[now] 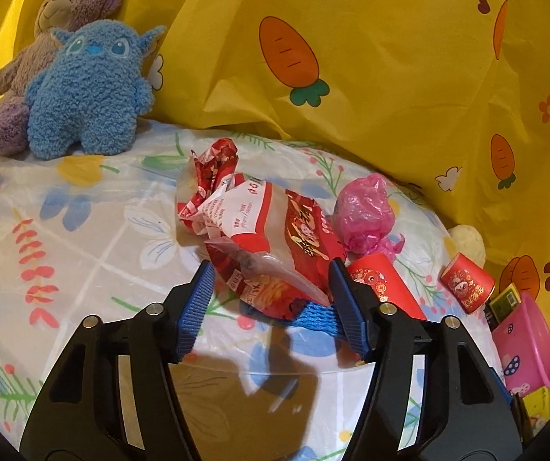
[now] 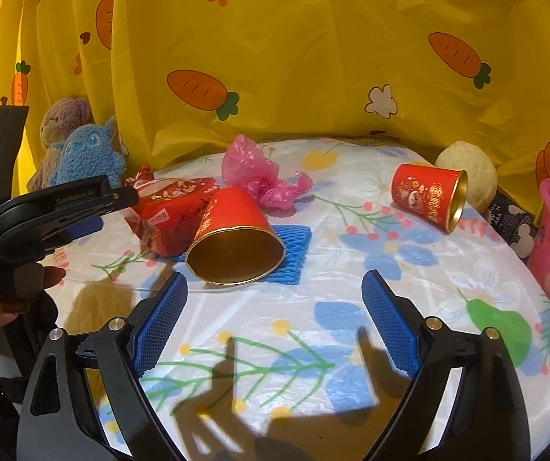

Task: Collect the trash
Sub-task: 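Grasp the red snack wrapper with the left tool while the right tool grasps a red paper cup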

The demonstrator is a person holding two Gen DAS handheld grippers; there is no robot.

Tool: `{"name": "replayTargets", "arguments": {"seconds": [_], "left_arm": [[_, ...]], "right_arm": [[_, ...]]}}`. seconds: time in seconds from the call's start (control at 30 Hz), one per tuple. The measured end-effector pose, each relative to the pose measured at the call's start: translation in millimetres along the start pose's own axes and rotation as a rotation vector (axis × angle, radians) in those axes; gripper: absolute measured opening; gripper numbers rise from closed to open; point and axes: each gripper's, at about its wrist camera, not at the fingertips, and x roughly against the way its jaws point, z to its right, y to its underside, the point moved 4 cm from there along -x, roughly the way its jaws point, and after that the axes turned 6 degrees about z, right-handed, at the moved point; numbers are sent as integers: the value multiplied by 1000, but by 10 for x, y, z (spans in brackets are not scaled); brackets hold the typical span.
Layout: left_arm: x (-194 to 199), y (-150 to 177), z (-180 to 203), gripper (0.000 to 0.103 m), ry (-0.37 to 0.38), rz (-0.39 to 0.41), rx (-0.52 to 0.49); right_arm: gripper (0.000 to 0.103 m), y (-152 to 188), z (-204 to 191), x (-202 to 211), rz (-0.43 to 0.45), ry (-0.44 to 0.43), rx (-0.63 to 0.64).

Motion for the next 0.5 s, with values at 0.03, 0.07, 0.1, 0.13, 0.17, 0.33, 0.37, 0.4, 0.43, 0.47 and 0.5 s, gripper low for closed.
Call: {"name": "replayTargets", "arguments": {"seconds": [0.03,0.07,0.1,0.13,0.17,0.33,0.37,0.4,0.43,0.47,0.5], "left_arm": [[-42,-5,0,48,14,-12,5],[-77,-8,-3,39,27,-23,13],[-105,-10,-12,31,35,-33,21],[-125,-10,-19,27,47,-39,26],[-137,-3,-18,21,57,-43,26],[-134,31,-7,9,76,-40,14],[-126,30,-15,4,81,-38,17],[-113,27,-23,3,89,-34,21],[-92,25,-27,2,97,-28,22],[-62,23,-33,2,101,-17,24],[-25,17,-36,2,104,-9,22]], "right_arm": [[89,-2,-20,-22,-3,-8,-3],[89,-8,-44,-46,-6,-14,-5],[89,-14,-68,-71,-10,-18,-5],[89,-21,-85,-93,-14,-23,-5],[87,-29,-99,-114,-18,-29,-8],[80,-71,-143,-230,-47,-69,-46],[79,-77,-143,-259,-56,-79,-63],[78,-82,-143,-289,-65,-87,-79],[78,-86,-143,-315,-69,-94,-91],[74,-85,-149,-340,-74,-105,-102],[68,-84,-158,-370,-83,-116,-115]]}}
